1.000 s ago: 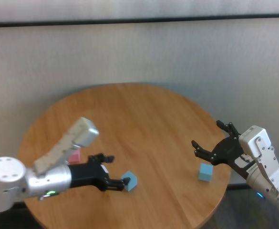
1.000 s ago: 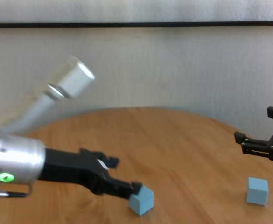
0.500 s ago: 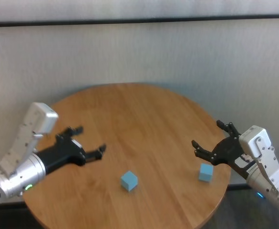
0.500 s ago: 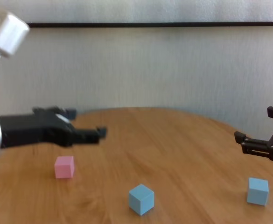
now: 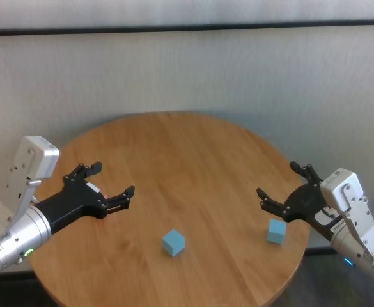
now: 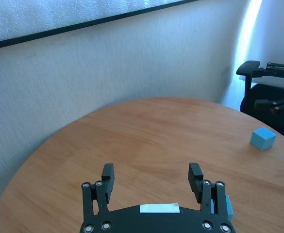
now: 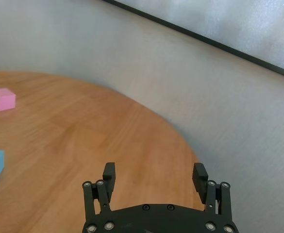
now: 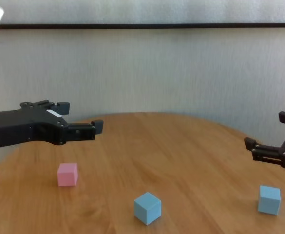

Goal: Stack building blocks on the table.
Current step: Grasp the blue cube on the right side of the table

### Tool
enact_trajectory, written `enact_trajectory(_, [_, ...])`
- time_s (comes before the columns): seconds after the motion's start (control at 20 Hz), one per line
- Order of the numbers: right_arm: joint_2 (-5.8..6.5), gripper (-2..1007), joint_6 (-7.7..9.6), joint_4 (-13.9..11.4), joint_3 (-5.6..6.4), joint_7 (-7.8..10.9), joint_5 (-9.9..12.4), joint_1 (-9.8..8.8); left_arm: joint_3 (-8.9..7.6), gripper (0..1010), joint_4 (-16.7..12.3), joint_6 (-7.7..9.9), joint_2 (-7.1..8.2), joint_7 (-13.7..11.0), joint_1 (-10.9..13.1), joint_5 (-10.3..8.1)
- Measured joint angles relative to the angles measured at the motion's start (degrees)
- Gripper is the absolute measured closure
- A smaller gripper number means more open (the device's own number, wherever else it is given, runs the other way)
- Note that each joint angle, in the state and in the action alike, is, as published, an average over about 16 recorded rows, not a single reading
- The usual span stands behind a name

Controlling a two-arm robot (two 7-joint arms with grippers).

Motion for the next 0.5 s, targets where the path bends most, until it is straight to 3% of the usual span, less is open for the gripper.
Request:
enact_trajectory(0.25, [3.39,4,3.64,-3.94,0.57,4.52,2.38,-1.46,-0.01,11,-0.1,-0.04,0.12,-0.19,0.11,-0.08])
enact_trajectory(0.5, [7.92,4,9.17,-8.66,1.5,10.61,5.93,-3.28,0.12,11,0.11,0.03,-0.02,0.11,-0.07,-0.04])
